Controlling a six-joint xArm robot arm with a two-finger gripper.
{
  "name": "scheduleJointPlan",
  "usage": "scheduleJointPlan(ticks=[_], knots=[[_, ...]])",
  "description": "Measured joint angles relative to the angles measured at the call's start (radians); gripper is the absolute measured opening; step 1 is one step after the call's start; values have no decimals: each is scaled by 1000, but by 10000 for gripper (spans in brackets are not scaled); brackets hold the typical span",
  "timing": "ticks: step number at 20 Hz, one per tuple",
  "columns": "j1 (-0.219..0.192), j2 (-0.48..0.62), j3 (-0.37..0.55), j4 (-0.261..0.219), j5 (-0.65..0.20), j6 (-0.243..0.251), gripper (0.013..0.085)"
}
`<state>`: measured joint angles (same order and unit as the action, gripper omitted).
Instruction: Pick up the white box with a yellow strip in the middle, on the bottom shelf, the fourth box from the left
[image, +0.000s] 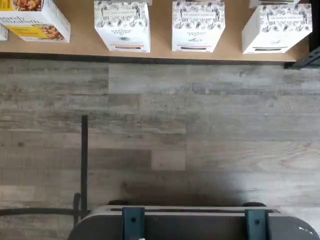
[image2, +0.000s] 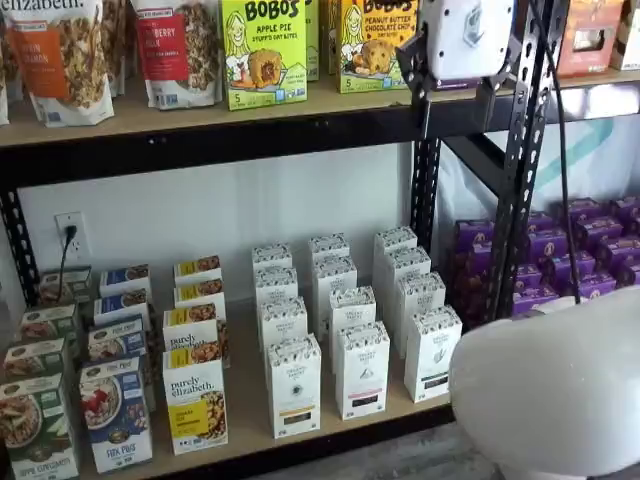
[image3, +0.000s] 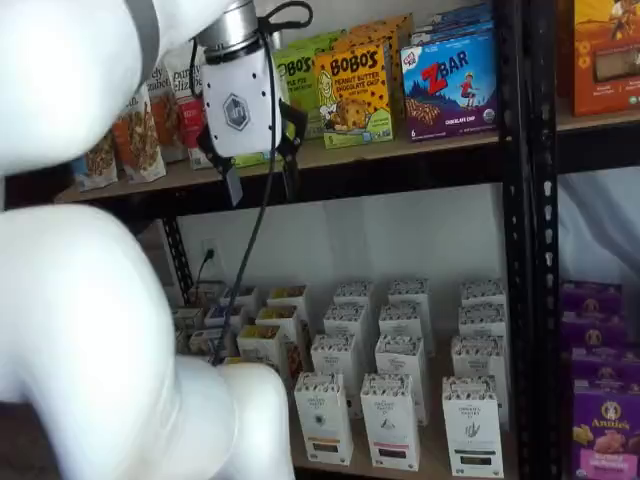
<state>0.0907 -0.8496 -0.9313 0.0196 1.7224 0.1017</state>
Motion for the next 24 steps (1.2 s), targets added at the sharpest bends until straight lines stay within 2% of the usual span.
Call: scheduleJointPlan(ticks=[9,15,19,24], knots=[[41,9,80,7,-108,41,850],[97,32,137,-45,-185,97,850],[110,32,177,-49,-245,113,850],[117,47,223,-31,-317,119,850]])
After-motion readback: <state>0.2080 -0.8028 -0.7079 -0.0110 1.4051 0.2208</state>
